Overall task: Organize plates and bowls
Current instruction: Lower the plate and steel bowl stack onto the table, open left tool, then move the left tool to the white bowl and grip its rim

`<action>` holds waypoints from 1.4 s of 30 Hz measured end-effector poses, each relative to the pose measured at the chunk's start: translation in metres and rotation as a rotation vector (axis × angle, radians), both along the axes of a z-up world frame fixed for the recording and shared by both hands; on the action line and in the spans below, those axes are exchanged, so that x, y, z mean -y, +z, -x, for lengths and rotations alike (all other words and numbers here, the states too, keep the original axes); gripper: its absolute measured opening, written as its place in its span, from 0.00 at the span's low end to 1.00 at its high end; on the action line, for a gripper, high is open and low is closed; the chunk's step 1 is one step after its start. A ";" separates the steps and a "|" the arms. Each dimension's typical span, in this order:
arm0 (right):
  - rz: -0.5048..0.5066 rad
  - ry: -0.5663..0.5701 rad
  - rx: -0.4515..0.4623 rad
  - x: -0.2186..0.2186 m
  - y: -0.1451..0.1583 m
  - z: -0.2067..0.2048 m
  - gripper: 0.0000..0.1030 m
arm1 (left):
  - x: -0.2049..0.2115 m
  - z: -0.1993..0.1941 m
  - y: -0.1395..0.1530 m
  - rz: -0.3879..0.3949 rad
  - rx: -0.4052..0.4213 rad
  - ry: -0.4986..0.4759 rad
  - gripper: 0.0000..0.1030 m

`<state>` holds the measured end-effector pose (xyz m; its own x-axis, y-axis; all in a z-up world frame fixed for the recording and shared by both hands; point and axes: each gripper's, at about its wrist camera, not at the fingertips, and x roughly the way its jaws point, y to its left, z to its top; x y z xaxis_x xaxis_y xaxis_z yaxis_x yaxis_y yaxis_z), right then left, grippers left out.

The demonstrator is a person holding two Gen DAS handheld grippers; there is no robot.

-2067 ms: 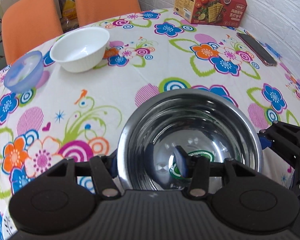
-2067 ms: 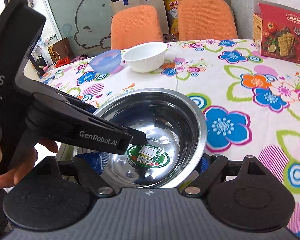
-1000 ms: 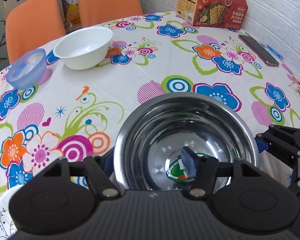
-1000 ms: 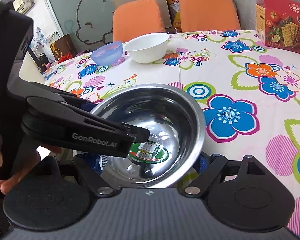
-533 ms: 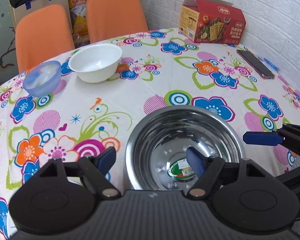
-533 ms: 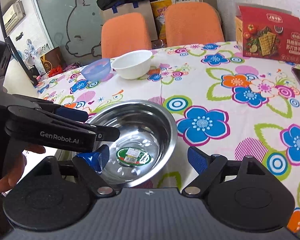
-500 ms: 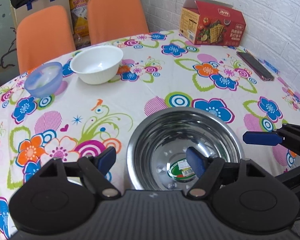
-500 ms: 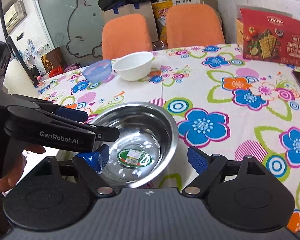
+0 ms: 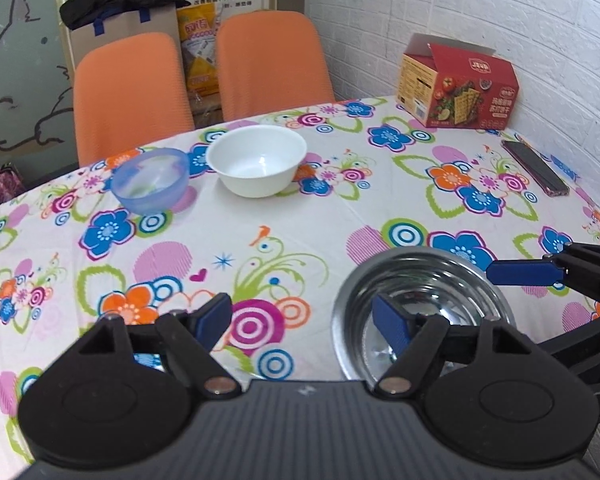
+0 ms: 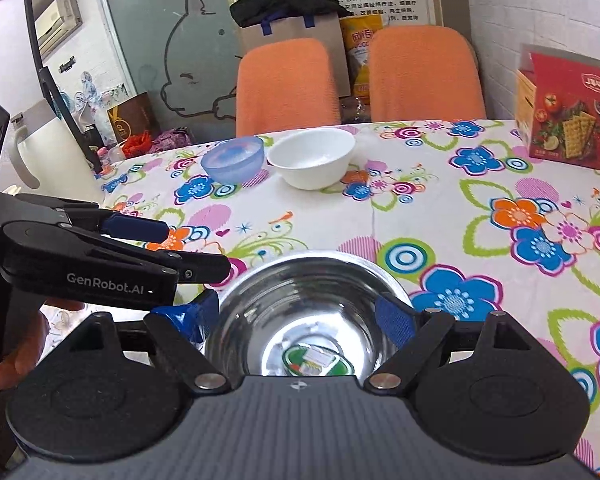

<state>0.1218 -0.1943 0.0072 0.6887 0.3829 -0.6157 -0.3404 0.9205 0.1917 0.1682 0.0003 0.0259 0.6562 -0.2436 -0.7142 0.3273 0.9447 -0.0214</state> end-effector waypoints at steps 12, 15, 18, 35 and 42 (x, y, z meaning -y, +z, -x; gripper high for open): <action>0.026 0.034 0.018 -0.015 0.014 -0.049 0.70 | -0.030 -0.028 -0.001 -0.011 -0.024 0.055 0.74; 0.041 0.044 0.033 -0.018 0.020 -0.065 0.70 | -0.037 -0.040 -0.006 -0.012 -0.036 0.070 0.74; 0.074 0.067 0.039 -0.022 0.026 -0.085 0.70 | -0.042 -0.055 -0.011 -0.013 -0.049 0.078 0.74; 0.126 0.099 -0.075 -0.018 -0.022 -0.182 0.70 | -0.038 -0.224 0.007 -0.007 0.033 0.008 0.75; 0.145 0.142 -0.036 -0.020 -0.023 -0.204 0.70 | -0.004 -0.274 -0.024 -0.142 -0.020 -0.136 0.75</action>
